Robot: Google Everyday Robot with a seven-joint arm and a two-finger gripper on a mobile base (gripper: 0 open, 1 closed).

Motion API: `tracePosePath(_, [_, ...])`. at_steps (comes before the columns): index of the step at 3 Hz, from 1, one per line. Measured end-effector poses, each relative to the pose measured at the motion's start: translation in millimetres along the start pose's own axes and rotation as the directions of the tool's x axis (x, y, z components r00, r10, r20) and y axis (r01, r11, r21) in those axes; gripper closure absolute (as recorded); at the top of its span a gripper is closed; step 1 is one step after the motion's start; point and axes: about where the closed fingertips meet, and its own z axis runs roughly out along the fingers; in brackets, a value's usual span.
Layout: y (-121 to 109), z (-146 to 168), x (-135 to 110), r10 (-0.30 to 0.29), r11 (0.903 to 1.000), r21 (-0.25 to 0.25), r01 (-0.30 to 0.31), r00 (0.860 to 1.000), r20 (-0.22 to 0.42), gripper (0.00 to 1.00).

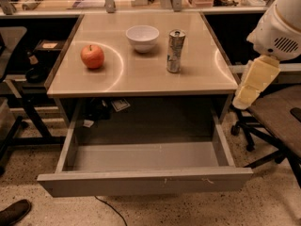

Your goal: Place redbull can into top drawer

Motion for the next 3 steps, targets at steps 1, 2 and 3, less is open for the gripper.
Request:
tracePosePath(1, [-21.0,32.6,-12.6,0.052,0.9985,-0.016,-0.052,0.999,0.003,0.0])
tracePosePath(2, [-21.0,32.6,-12.6,0.052,0.9985,-0.016,-0.052,0.999,0.003,0.0])
tracePosePath(3, [-30.5,38.5,-17.4,0.105,0.9945,-0.013,-0.104,0.992,0.067,0.0])
